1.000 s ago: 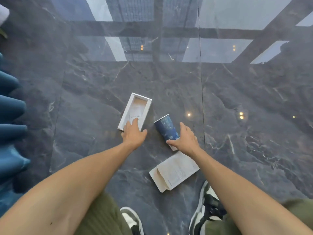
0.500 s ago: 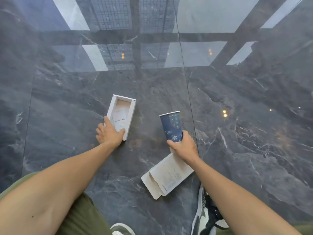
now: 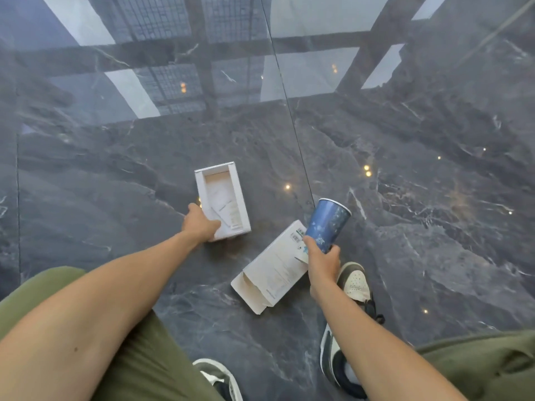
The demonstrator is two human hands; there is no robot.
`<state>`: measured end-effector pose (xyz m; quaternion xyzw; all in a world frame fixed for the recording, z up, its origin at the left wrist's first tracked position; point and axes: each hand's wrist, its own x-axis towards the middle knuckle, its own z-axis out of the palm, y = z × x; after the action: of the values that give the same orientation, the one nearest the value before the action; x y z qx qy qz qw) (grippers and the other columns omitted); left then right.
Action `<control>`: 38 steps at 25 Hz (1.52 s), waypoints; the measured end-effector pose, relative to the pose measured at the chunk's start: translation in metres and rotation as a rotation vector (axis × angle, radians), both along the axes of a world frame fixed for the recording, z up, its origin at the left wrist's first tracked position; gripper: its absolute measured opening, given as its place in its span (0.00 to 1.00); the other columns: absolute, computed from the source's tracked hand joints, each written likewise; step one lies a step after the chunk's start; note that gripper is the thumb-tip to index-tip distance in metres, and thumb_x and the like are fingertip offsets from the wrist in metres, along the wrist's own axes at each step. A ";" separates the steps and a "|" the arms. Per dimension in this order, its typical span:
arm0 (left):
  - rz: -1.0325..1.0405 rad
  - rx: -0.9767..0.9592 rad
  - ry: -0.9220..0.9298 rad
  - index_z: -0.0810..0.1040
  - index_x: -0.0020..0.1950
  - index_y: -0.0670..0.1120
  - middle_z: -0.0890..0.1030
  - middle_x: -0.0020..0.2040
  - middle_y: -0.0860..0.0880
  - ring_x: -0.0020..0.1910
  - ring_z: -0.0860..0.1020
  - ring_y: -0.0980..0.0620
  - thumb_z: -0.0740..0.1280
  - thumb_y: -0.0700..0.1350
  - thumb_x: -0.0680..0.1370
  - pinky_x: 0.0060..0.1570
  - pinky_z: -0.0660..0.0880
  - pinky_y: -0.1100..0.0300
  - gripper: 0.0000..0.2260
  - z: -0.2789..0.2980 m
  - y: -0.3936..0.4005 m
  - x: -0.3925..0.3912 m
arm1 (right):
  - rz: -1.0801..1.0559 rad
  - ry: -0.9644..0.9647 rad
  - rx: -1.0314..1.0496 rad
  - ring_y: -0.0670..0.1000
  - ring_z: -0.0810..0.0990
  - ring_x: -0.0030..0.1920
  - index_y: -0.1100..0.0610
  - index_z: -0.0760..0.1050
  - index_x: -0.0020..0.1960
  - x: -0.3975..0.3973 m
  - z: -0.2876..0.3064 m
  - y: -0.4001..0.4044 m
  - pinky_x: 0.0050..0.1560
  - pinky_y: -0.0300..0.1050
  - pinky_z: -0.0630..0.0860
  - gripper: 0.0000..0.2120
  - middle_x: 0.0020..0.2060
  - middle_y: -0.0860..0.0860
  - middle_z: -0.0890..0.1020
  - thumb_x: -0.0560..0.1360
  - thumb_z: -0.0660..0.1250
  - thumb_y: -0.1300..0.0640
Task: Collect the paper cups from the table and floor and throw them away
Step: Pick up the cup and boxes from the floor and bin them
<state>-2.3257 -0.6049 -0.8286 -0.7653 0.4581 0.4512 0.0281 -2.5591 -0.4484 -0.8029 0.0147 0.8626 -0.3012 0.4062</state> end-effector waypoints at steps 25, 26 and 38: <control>-0.211 0.252 0.324 0.64 0.73 0.44 0.76 0.68 0.45 0.67 0.77 0.44 0.72 0.52 0.78 0.65 0.76 0.47 0.29 0.011 0.027 -0.042 | 0.059 -0.666 -0.410 0.54 0.85 0.45 0.53 0.82 0.55 -0.006 -0.002 -0.061 0.55 0.60 0.77 0.18 0.45 0.54 0.87 0.69 0.71 0.44; -0.148 0.239 0.354 0.62 0.70 0.45 0.76 0.66 0.46 0.62 0.79 0.46 0.71 0.50 0.79 0.58 0.79 0.51 0.26 0.022 0.026 -0.040 | 0.056 -0.677 -0.417 0.54 0.85 0.45 0.53 0.82 0.55 -0.006 0.008 -0.064 0.56 0.60 0.77 0.18 0.45 0.54 0.87 0.69 0.71 0.45; 0.354 -0.012 0.445 0.81 0.57 0.45 0.87 0.43 0.55 0.39 0.86 0.59 0.73 0.65 0.74 0.27 0.75 0.70 0.25 0.414 0.107 0.012 | 0.302 -0.755 -0.344 0.54 0.87 0.43 0.54 0.83 0.56 0.048 0.391 -0.038 0.47 0.51 0.82 0.21 0.48 0.55 0.87 0.67 0.72 0.45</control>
<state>-2.3136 -0.4981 -0.4144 -0.7157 0.3148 0.6033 -0.1570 -2.5109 -0.4864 -0.4119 -0.0705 0.5837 -0.3510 0.7288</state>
